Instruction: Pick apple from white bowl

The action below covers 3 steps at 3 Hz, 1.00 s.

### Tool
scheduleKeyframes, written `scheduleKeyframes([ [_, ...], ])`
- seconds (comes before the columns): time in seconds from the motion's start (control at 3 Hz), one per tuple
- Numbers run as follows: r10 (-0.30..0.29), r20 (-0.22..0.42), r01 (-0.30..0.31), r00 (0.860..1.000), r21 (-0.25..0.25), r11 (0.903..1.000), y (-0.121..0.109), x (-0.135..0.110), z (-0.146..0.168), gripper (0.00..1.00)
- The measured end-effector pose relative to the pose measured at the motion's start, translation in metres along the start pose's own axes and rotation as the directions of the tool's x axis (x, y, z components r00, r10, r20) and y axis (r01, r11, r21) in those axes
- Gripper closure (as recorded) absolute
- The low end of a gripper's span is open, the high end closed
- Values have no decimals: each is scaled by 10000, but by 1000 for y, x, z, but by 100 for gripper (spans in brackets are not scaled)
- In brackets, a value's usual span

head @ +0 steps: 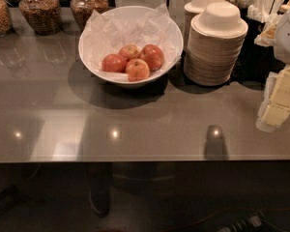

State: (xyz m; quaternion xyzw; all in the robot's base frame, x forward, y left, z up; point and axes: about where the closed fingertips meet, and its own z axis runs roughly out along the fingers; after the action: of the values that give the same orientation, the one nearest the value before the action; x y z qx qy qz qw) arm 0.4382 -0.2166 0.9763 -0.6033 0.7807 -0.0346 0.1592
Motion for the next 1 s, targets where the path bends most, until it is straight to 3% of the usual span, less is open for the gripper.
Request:
scheduleKeyframes([
  [0.67,-89,364,84,9993,149,9999,-8,-13,5,0],
  [1.0,-676,1574,585,9852,622,9963,-41,-62,22,0],
])
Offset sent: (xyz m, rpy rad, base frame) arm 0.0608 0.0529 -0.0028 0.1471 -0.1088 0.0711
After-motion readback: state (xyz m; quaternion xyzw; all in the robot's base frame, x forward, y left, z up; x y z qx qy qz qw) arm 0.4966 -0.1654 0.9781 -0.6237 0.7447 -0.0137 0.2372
